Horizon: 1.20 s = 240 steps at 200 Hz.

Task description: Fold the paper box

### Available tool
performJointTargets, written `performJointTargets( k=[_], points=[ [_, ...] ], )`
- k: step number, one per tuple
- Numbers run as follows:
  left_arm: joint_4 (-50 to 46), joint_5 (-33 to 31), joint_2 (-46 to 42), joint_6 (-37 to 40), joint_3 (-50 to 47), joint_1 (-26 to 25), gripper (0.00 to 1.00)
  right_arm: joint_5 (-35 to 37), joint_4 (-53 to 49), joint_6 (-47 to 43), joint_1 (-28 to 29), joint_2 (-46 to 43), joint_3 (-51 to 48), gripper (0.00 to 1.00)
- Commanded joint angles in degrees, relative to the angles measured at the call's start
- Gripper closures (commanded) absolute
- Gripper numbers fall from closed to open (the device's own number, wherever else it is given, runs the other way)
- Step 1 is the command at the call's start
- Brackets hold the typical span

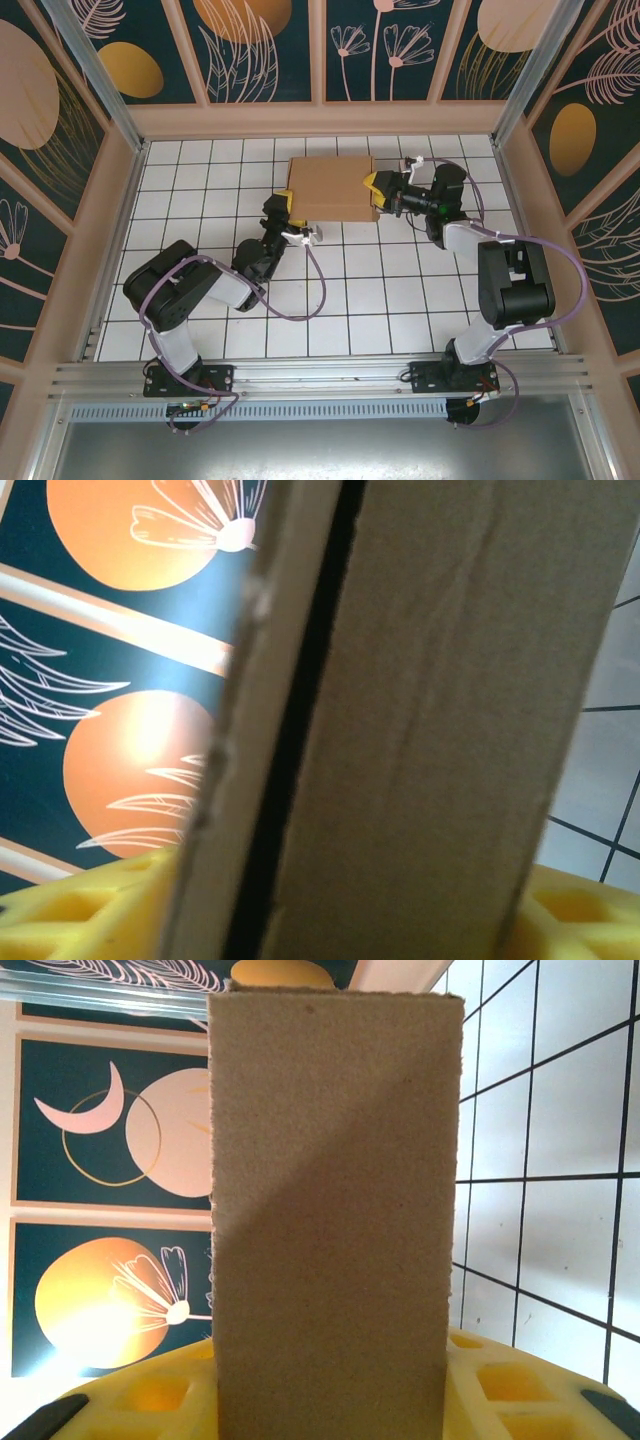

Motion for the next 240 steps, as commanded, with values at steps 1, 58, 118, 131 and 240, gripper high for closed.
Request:
performJointTargets(
  k=[1,58,118,131,240],
  points=[
    [2.44,-0.54,0.67,0.14,1.32,-0.26,0.40,-1.60,1.94,0.14,0.56,-2.13,-0.77,0.58],
    [2.40,-1.19,0.69,-0.33,1.35,-0.30,0.51,-1.42,1.14,-0.17,0.54,-2.00,0.15,0.58],
    [1.73,-1.17,0.57,-0.86,1.33,-0.27,0.62,-1.10,0.67,-0.23,0.47,-1.78,0.42,0.55],
    [1.33,-1.30,0.37,-1.39,1.35,-0.25,0.64,-0.99,0.46,-0.30,0.40,-1.83,0.51,0.52],
    [-42.53,5.50,-12.65,-22.02,7.31,0.19,0.68,7.27,-9.62,-11.20,-6.80,-9.04,-2.31,0.28]
  ],
)
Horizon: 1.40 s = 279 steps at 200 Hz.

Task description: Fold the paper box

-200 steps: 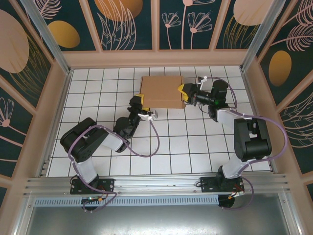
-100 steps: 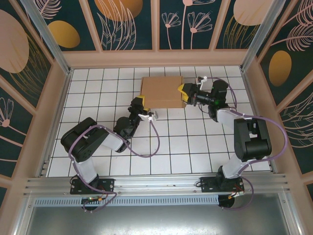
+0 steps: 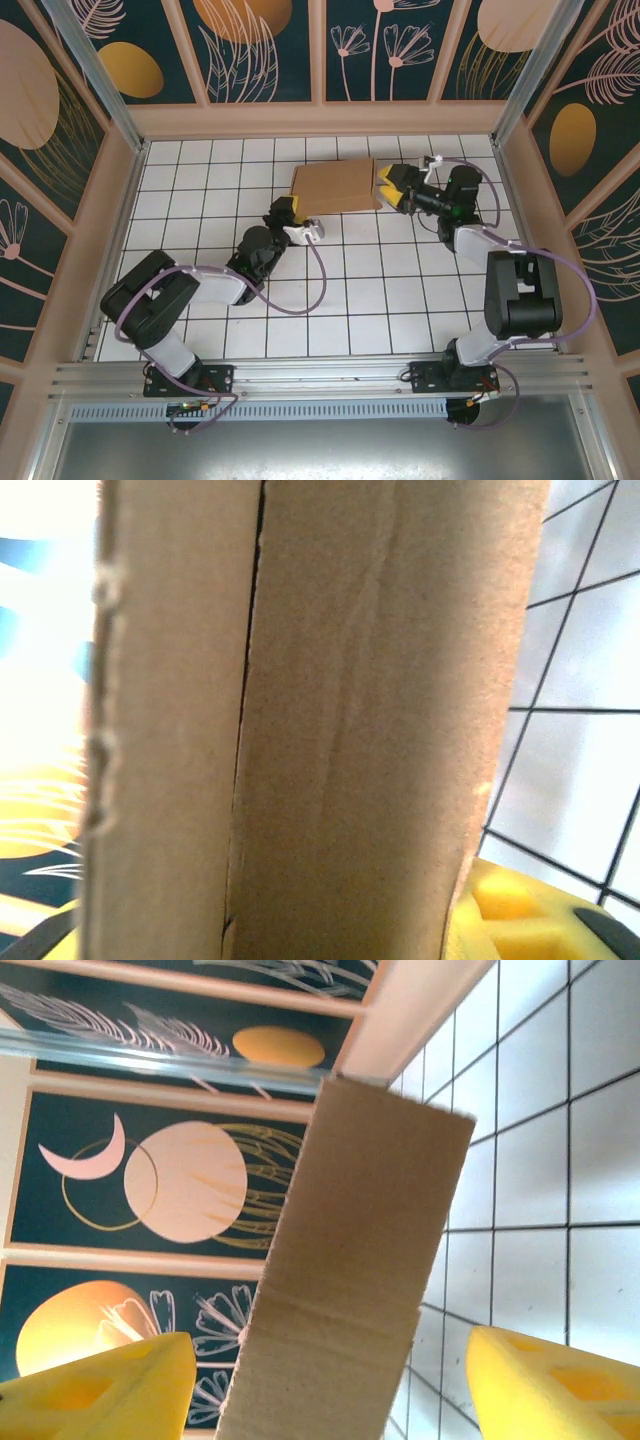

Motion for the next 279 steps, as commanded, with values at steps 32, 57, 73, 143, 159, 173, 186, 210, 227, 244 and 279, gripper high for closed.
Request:
performJointTargets(
  k=[32,57,73,143,159,173,186,210,227,244,279],
  points=[
    [-32.60,7.60,-6.22,-16.49,8.90,0.96,0.71,8.99,-19.61,-21.40,-2.13,-10.23,1.51,0.29],
    [-41.87,9.34,-7.68,-19.43,12.43,1.56,0.71,17.50,-32.68,-34.22,-2.15,-14.87,4.07,0.29],
    [-46.86,10.18,-7.95,-20.76,14.90,1.96,0.71,21.64,-39.72,-40.93,-2.01,-17.15,6.01,0.29],
    [-73.34,14.09,-6.02,-22.63,27.68,5.40,0.70,37.59,-50.40,-64.39,4.03,-27.54,6.80,0.31],
    [-77.72,15.60,-6.50,-22.69,29.38,5.88,0.70,36.54,-51.50,-66.85,4.91,-28.45,7.01,0.31],
    [-82.88,17.83,-6.50,-23.11,31.19,6.34,0.70,35.59,-52.95,-69.54,6.25,-28.03,8.13,0.31],
    [-87.43,19.41,-5.47,-23.81,32.93,6.80,0.73,36.54,-53.99,-72.13,7.76,-27.27,9.46,0.31],
    [-93.54,23.21,-4.98,-24.88,34.88,7.57,0.76,38.09,-54.73,-73.44,8.95,-25.40,11.89,0.32],
    [-95.63,26.17,-5.58,-24.91,34.97,7.85,0.75,36.31,-55.54,-75.26,9.48,-24.11,12.95,0.32],
    [-98.54,28.05,-4.90,-24.66,35.70,7.92,0.75,35.20,-57.41,-78.15,11.16,-22.66,13.54,0.32],
    [-102.62,29.60,-1.71,-24.43,37.85,7.99,0.76,38.00,-63.87,-85.33,18.29,-17.40,16.01,0.35]
  ],
)
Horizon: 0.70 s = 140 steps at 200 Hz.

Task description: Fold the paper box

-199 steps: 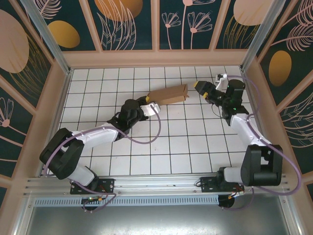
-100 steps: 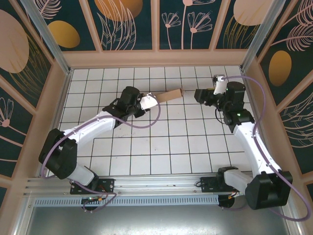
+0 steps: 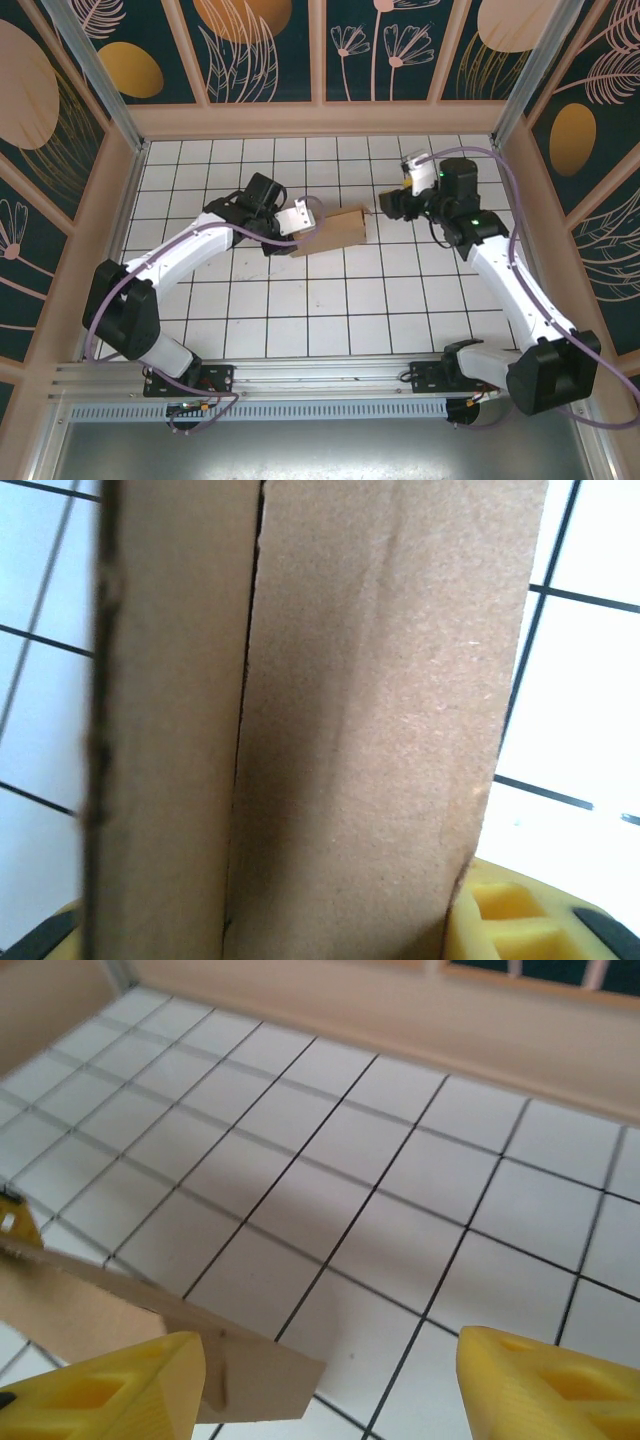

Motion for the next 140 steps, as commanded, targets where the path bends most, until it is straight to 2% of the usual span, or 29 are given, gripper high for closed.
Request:
performJointTargets(
  k=[1,27,36,56,86,121,140],
  points=[
    [-5.01,3.53,2.17,-0.50,2.74,0.23,0.76,1.94,-6.20,-7.00,4.44,3.56,2.72,0.36],
    [-6.65,3.35,3.88,0.53,4.05,0.27,0.76,3.98,-8.23,-7.97,6.75,7.23,4.51,0.47],
    [-6.66,3.31,4.08,0.74,4.06,0.26,0.75,4.10,-8.25,-8.23,6.84,7.87,4.79,0.56],
    [-6.66,2.96,4.49,0.86,4.20,0.21,0.76,2.97,-8.87,-9.12,6.87,8.56,5.24,0.68],
    [-6.83,3.00,5.05,0.67,4.46,0.22,0.76,0.85,-11.32,-10.07,6.86,9.91,5.94,0.76],
    [-6.85,2.83,5.75,0.25,5.06,0.26,0.76,0.43,-12.27,-10.25,6.86,10.72,6.47,1.00],
    [-6.77,2.94,6.17,-0.20,5.77,0.25,0.76,0.06,-12.18,-10.10,6.98,10.85,6.78,1.00]
  ],
)
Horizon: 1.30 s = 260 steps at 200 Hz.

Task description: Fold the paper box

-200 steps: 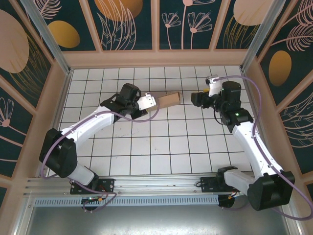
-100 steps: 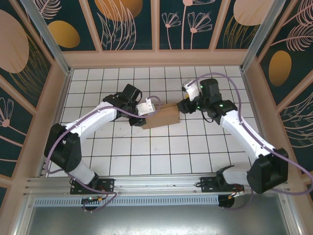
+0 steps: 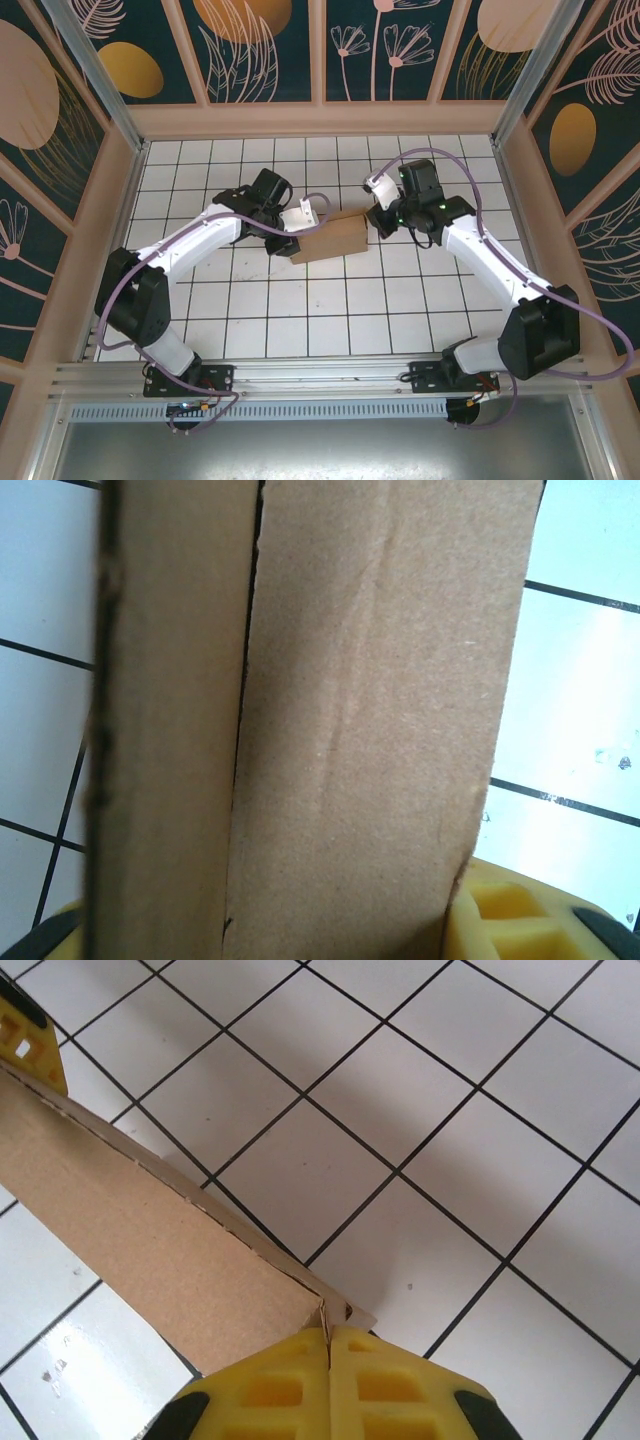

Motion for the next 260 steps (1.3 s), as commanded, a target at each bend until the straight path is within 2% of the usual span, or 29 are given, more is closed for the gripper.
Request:
performJointTargets(
  k=[1,20,63,134,150,195,235,260],
  points=[
    [-2.08,1.29,1.73,-0.32,1.42,0.23,0.76,-1.60,-2.02,-0.45,0.36,0.73,1.95,1.00],
    [-1.79,1.79,2.07,-0.95,1.91,0.25,0.74,-1.30,-1.49,0.05,0.43,0.71,1.67,1.00],
    [0.12,2.39,2.57,-3.73,2.44,0.21,0.52,1.50,0.90,2.61,0.65,-0.27,0.51,1.00],
    [8.56,3.61,-1.88,-9.89,0.55,0.24,0.30,4.77,1.09,3.51,2.11,-0.87,-0.31,1.00],
    [10.14,3.82,-2.22,-10.68,-0.88,0.29,0.31,4.99,1.14,3.86,2.23,-0.71,-0.31,1.00],
    [12.59,2.95,-0.08,-11.63,-6.05,0.13,0.40,4.43,1.61,5.38,2.34,-1.21,-1.07,1.00],
    [11.28,-0.13,1.73,-12.37,-3.96,0.16,0.50,3.50,2.45,8.23,2.37,-1.75,-0.56,1.00],
    [11.21,-0.43,2.16,-14.04,-2.76,0.18,0.57,5.49,3.56,12.85,2.37,-1.25,-0.31,1.00]
  ],
)
